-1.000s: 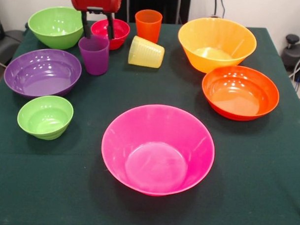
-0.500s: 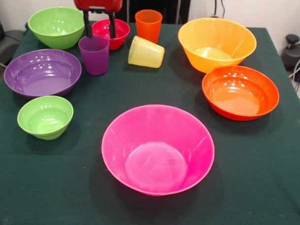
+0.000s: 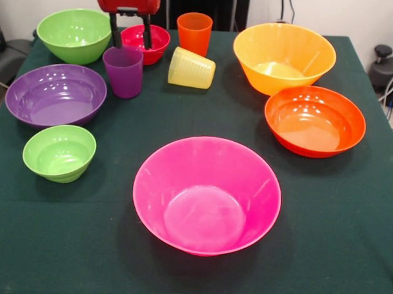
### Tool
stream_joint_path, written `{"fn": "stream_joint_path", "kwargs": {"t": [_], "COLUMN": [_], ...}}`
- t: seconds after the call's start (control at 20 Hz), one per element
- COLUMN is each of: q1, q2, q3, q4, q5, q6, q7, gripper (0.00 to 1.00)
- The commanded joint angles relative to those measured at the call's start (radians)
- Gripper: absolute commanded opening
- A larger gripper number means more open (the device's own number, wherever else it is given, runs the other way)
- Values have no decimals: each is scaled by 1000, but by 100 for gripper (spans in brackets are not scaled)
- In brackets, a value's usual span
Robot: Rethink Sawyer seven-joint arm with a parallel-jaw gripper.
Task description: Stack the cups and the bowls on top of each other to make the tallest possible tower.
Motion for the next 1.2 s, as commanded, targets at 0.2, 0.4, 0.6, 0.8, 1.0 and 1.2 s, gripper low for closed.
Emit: {"fn": "stream_joint_path", "kwargs": {"t": [0.2,0.4,0.6,0.8,1.0,1.2], "q1": [35,43,52,61,63,55], "q2": [84,113,156,158,167,184], "q3": [-25,-40,-53,-61,-62,-55], "q4": [3,-18,-60,-65,-76,-90], "q5": [-116,-129,-153,-161,-167,-169], "q6": [-66,-77,-89,-92,-93,-91], "q7": [-15,-7,-3,7,7,-6], "gripper": [100,100,100,100,100,100]}}
